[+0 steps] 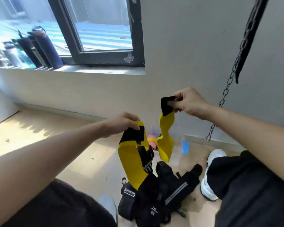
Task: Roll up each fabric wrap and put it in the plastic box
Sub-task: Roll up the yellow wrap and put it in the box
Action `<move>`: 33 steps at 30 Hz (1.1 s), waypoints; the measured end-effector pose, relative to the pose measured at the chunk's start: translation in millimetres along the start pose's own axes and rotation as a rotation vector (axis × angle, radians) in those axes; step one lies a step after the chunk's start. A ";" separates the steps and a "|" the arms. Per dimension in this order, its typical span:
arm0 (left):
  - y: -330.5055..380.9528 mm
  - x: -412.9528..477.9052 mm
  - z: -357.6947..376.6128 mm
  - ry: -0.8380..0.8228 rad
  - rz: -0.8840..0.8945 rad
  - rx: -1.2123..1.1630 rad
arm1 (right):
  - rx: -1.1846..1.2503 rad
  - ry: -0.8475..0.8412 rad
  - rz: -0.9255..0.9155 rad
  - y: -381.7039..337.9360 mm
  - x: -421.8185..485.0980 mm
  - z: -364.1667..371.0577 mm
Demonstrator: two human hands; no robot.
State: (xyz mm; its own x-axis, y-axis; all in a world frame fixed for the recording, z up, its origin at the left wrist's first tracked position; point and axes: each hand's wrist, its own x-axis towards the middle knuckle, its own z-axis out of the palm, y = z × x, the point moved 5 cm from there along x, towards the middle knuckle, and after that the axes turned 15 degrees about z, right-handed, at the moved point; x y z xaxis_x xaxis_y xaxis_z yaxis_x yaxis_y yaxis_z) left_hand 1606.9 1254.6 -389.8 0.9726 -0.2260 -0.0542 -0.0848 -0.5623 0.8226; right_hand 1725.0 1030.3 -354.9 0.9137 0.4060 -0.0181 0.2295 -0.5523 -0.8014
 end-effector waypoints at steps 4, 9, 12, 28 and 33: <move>16.2 -4.5 -11.1 0.081 0.105 -0.081 | -0.264 0.116 0.030 -14.2 -4.1 -12.4; 1.0 -12.7 -25.6 0.117 0.186 -0.176 | 0.244 0.009 0.151 -18.3 0.3 -13.7; -8.7 -12.0 -33.9 0.124 0.193 -0.196 | 0.256 -0.137 0.252 -11.1 4.2 12.7; -66.2 -5.9 -27.4 -0.299 0.543 0.968 | -0.031 -0.559 0.219 121.0 31.3 184.7; -64.2 -18.5 -20.2 -0.298 0.747 1.095 | -0.256 -0.675 0.058 104.9 43.2 211.3</move>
State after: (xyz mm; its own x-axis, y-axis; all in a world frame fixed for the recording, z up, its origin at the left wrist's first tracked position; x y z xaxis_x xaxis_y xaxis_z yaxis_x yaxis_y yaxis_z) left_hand 1598.7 1311.0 -430.2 0.5481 -0.8359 -0.0314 -0.8292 -0.5380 -0.1513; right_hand 1717.6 1143.7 -566.1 0.5394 0.6864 -0.4877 0.3338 -0.7061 -0.6245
